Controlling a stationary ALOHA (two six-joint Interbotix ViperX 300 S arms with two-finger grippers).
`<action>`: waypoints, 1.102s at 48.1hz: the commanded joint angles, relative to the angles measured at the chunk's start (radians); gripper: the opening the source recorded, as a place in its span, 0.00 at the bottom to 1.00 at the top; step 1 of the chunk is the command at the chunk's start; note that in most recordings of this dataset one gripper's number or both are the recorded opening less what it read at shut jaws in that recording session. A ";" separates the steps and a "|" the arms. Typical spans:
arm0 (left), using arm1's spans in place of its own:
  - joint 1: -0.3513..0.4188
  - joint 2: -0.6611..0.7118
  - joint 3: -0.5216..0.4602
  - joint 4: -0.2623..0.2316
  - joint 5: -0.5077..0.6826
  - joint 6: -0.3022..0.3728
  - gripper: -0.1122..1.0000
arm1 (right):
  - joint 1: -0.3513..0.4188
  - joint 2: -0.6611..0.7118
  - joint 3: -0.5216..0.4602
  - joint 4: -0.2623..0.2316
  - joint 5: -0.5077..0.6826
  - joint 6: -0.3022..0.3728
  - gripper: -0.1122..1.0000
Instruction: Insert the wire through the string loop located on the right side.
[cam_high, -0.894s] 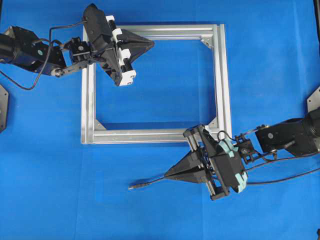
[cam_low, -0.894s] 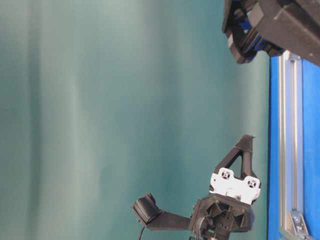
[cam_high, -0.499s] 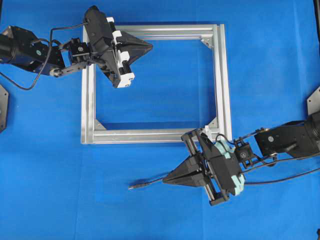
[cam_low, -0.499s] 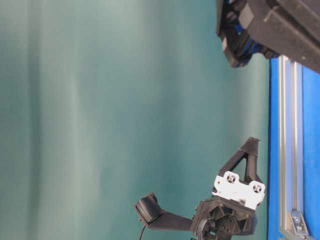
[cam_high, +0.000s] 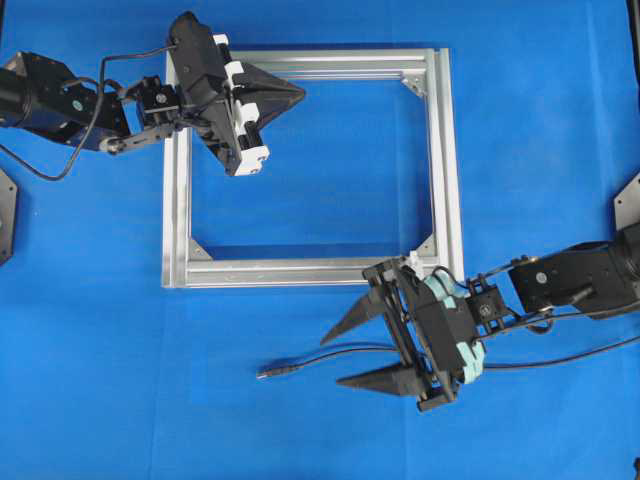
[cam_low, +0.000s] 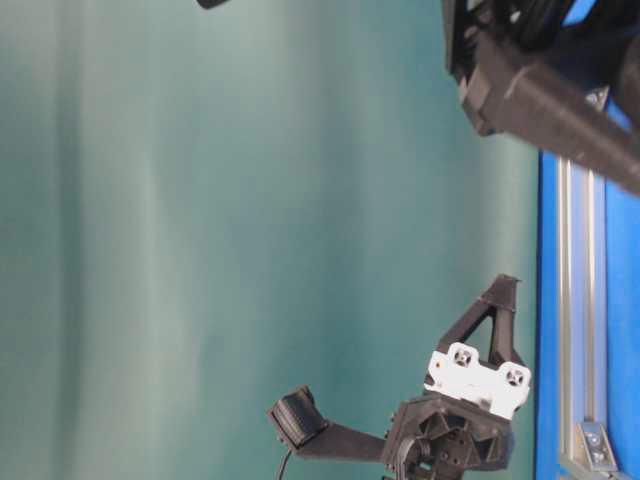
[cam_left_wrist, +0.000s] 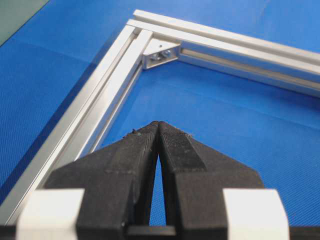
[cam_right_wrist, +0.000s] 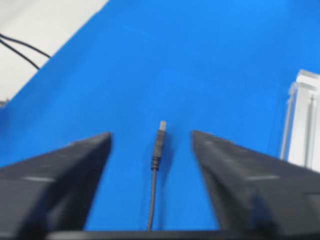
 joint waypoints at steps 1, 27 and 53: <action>0.002 -0.031 -0.014 0.003 -0.008 0.002 0.10 | 0.003 -0.028 -0.018 0.003 -0.005 0.003 0.77; 0.006 -0.031 -0.012 0.003 -0.008 0.003 0.10 | 0.028 0.104 -0.089 0.083 0.061 0.005 0.83; 0.011 -0.031 -0.014 0.002 -0.003 0.003 0.10 | 0.028 0.216 -0.126 0.152 0.057 0.003 0.83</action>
